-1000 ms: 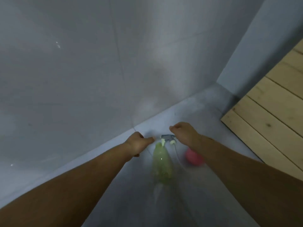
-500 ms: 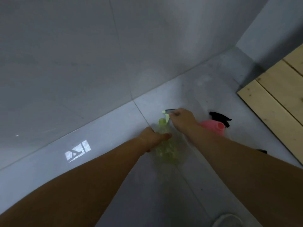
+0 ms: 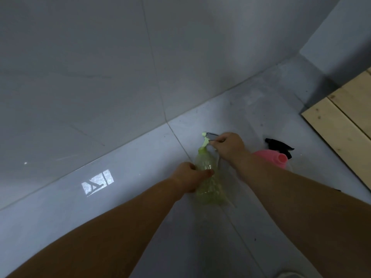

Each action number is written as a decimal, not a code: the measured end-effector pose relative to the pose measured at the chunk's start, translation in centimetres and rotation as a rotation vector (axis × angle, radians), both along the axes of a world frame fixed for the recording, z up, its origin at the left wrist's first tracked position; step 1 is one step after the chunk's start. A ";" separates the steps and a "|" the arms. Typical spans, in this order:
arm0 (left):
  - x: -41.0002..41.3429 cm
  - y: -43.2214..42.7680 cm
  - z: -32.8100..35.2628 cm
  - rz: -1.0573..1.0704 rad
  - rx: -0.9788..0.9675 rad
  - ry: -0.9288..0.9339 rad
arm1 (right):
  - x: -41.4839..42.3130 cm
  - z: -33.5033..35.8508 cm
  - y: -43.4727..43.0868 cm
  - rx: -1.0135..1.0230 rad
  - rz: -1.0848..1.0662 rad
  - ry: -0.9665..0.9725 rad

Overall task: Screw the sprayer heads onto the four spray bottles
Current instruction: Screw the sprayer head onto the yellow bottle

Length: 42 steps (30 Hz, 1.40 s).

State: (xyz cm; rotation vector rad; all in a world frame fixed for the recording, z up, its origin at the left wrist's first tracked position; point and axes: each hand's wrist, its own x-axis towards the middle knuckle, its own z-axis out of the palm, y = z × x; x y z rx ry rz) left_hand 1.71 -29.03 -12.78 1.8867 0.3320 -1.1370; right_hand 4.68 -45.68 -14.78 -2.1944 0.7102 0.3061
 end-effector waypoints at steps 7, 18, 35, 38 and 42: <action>-0.1 0.1 0.1 0.041 -0.036 0.022 | -0.1 -1.1 0.6 0.145 -0.144 0.028; 0.0 0.6 -0.2 0.077 -0.057 0.059 | 0.5 0.2 0.6 0.368 -0.051 0.038; 0.0 5.0 16.4 -0.075 -0.227 -0.200 | -1.1 21.3 1.5 0.563 -0.110 -0.181; -1.1 6.7 22.0 -0.160 -0.217 -0.325 | -2.3 28.2 1.7 0.587 -0.105 -0.314; -2.7 9.3 27.8 -0.271 -0.184 -0.450 | -4.6 35.7 2.1 0.627 -0.141 -0.470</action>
